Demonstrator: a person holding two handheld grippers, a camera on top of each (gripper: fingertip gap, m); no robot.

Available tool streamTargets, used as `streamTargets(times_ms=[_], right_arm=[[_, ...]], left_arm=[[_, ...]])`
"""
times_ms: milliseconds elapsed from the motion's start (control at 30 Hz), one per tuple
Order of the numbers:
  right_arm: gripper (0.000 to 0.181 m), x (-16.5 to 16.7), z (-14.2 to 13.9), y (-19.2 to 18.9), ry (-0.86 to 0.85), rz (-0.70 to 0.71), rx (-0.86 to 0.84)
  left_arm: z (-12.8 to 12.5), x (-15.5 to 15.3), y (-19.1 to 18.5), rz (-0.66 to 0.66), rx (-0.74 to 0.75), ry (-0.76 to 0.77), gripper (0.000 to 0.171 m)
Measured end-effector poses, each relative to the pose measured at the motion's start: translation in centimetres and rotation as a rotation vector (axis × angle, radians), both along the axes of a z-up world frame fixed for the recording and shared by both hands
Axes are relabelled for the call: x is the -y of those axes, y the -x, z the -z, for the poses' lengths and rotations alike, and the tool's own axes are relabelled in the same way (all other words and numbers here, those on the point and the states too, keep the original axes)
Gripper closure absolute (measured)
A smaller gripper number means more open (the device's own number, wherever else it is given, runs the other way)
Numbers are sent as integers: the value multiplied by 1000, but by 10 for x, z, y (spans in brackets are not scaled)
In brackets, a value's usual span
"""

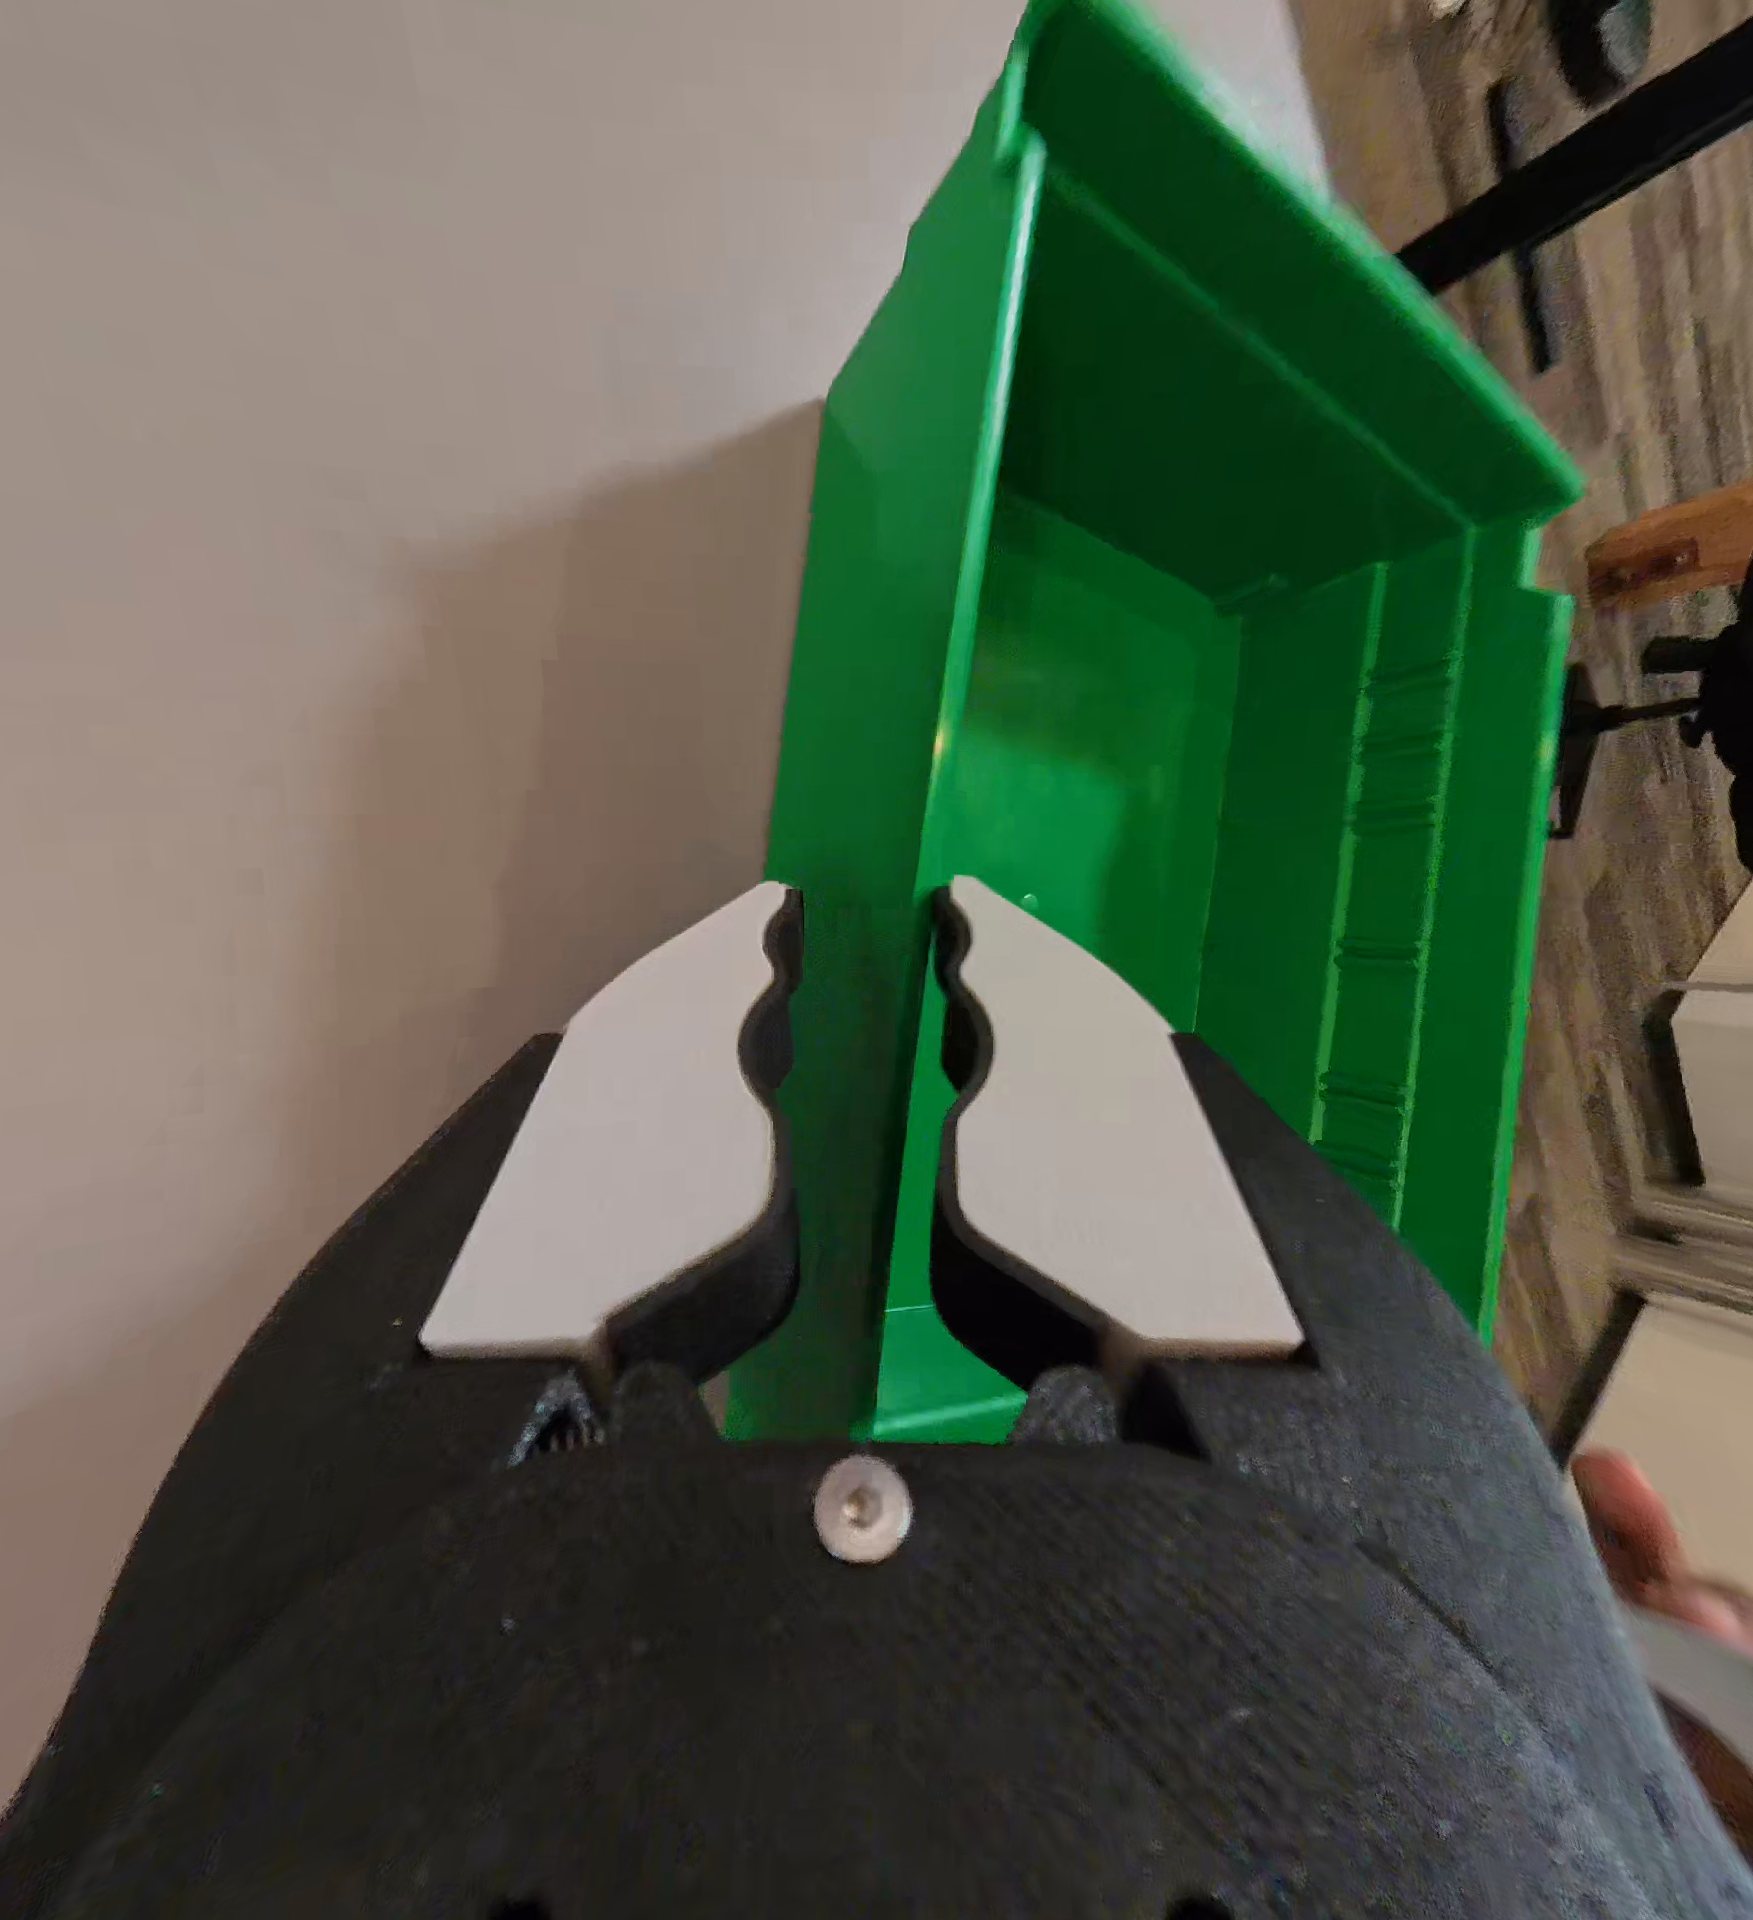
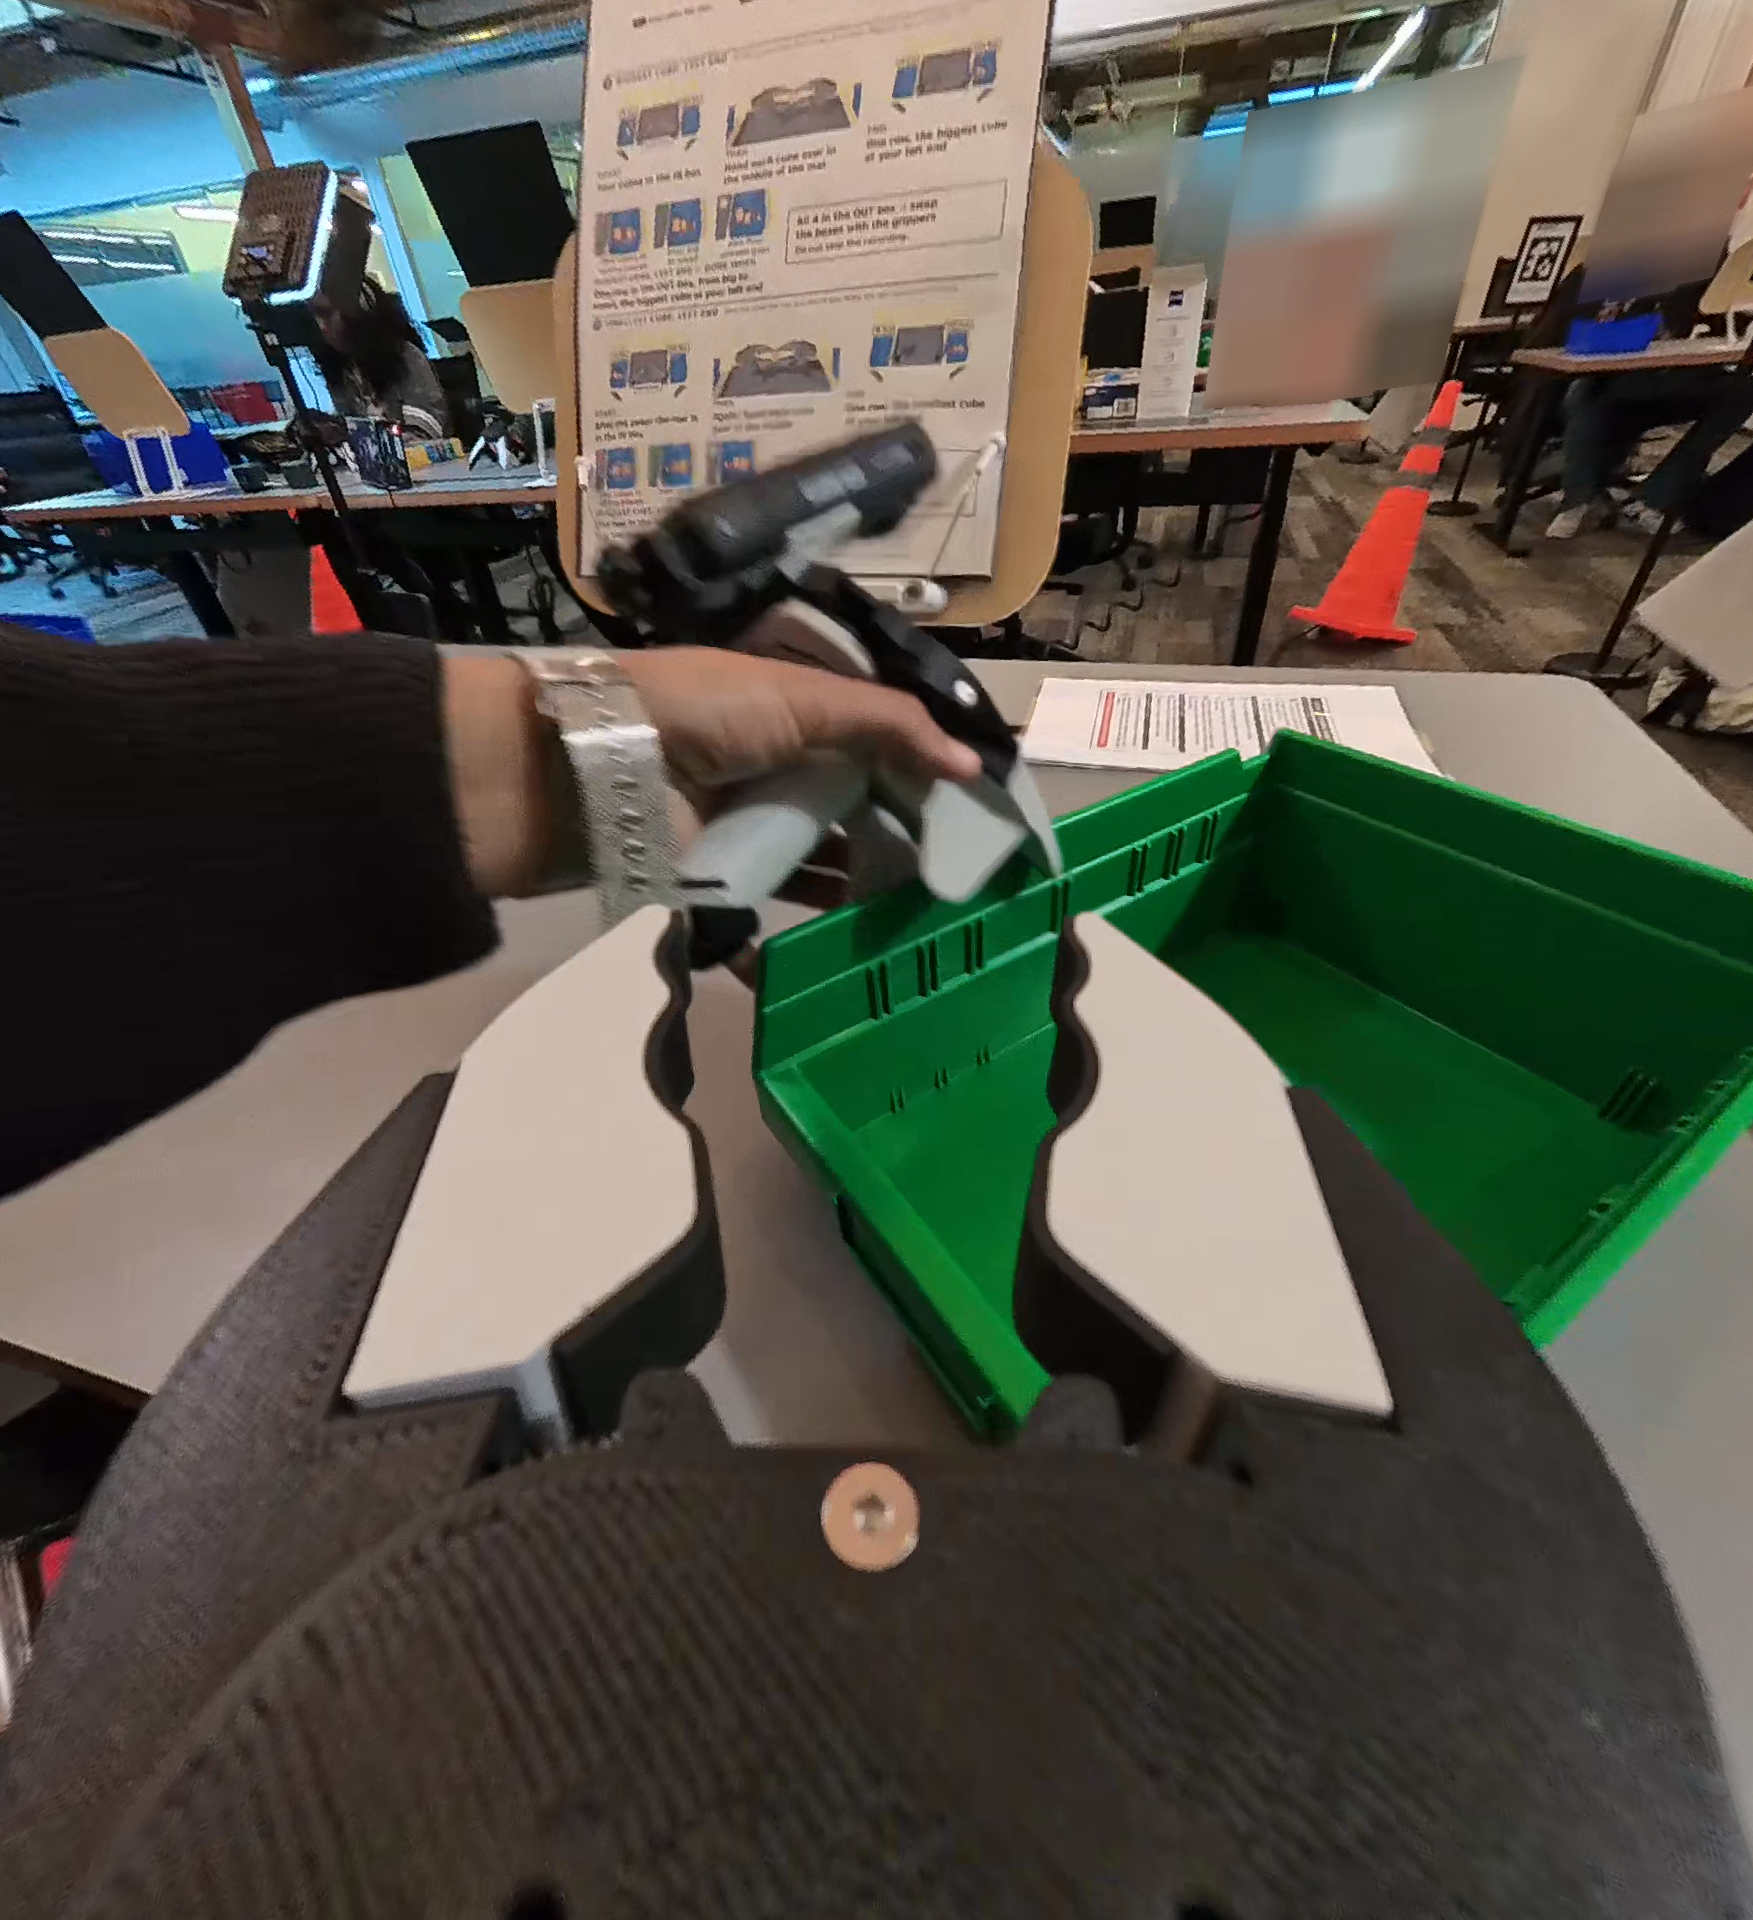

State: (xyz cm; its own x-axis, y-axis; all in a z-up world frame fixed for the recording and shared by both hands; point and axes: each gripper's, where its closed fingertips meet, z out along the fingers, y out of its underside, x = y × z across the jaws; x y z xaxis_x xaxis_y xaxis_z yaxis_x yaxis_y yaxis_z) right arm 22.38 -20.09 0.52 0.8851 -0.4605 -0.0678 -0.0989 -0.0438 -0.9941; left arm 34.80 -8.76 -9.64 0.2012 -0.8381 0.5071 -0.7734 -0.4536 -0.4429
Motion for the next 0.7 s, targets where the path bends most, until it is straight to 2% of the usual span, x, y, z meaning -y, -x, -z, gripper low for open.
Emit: streamTargets(times_ms=[133,200,233,267,367,433,467,533,633,700], right_arm=[[118,12,10,-21,67,82,51],[127,27,14,-36,113,155,93],[143,36,13,-42,126,181,123],[149,44,8,-46,108,208,151],[138,67,2,-53,39,276,155],[131,79,14,-58,50,321,119],[128,83,25,-58,70,329,82],[111,87,50,-54,120,315,-14],[93,88,97,-47,290,320,-134],[92,83,110,-51,367,327,-155]], left_arm=[[-46,-25,30,23,192,-101,145],[-66,-37,56,46,320,-214,142],[-73,-45,73,56,381,-308,142],[-79,-52,90,70,447,-415,142],[-87,-68,147,107,617,-765,142],[-79,-75,184,124,662,-940,142],[-70,-78,199,136,659,-990,142],[-46,-89,228,122,612,-1034,139],[-6,-111,267,53,530,-955,132],[3,-116,277,14,521,-811,118]])
